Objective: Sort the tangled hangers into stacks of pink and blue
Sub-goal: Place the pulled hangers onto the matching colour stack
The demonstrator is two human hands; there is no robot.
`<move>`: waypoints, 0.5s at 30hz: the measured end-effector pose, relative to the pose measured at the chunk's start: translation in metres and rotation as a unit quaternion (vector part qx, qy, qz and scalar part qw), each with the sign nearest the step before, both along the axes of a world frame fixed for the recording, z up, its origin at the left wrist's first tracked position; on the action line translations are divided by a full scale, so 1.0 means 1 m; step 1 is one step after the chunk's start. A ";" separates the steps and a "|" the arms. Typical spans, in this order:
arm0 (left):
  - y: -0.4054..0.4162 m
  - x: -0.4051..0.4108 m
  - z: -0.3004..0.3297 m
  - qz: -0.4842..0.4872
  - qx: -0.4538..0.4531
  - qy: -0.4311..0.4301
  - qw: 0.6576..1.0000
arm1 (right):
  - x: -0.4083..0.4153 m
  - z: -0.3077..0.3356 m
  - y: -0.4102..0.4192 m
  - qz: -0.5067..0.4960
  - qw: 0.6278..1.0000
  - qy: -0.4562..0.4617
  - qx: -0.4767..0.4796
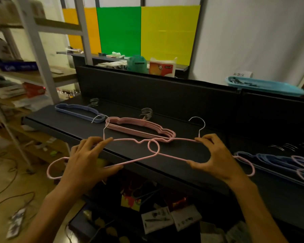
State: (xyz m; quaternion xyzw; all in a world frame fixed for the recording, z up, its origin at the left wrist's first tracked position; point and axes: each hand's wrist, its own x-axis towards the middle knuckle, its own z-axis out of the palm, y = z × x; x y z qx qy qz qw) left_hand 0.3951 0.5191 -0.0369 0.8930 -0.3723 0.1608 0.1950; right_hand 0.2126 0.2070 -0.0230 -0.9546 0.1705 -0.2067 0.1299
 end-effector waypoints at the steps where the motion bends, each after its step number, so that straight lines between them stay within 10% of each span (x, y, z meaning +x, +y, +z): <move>1: 0.002 0.013 -0.001 0.003 0.001 -0.002 1.000 | 0.013 -0.001 0.002 0.002 1.000 -0.001 0.002; 15: -0.013 0.178 0.014 -0.046 0.002 0.014 0.999 | 0.153 -0.001 0.014 -0.046 0.997 0.041 0.041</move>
